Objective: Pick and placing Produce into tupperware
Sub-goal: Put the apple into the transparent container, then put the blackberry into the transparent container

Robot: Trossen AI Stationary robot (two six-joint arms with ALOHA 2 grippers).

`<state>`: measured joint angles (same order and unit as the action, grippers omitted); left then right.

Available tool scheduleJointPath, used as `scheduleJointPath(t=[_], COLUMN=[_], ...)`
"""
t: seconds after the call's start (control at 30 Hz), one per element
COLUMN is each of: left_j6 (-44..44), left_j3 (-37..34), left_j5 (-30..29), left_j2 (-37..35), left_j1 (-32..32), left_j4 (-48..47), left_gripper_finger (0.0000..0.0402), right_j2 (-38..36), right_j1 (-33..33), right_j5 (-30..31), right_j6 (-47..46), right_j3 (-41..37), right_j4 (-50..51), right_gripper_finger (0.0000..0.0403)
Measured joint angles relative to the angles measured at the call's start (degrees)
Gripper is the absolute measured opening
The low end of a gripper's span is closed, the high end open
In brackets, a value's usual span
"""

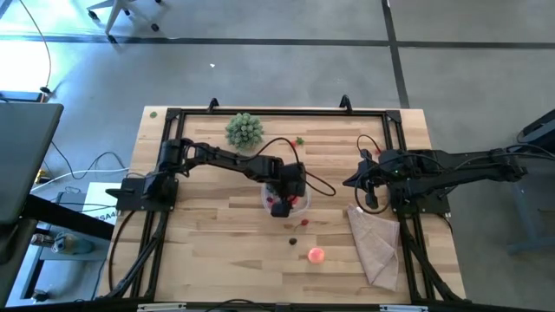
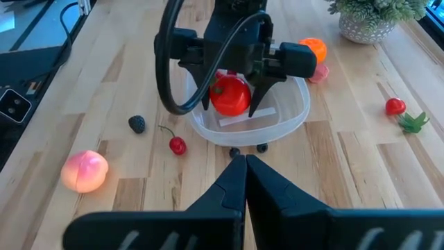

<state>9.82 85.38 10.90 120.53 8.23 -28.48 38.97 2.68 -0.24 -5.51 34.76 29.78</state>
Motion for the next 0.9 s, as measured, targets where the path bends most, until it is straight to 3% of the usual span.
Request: scheduleJointPath(t=[0.9], left_j6=[0.24], left_j3=[0.07], left_j5=[-10.44], left_j2=[-0.86], left_j1=[-2.91], left_j4=[0.08], left_gripper_finger=[0.0294], right_j2=[-0.01], right_j1=[0.00], right_j5=[0.01], right_j6=[-0.01], right_j3=[0.00], right_j4=[0.00], right_gripper_finger=[0.0000])
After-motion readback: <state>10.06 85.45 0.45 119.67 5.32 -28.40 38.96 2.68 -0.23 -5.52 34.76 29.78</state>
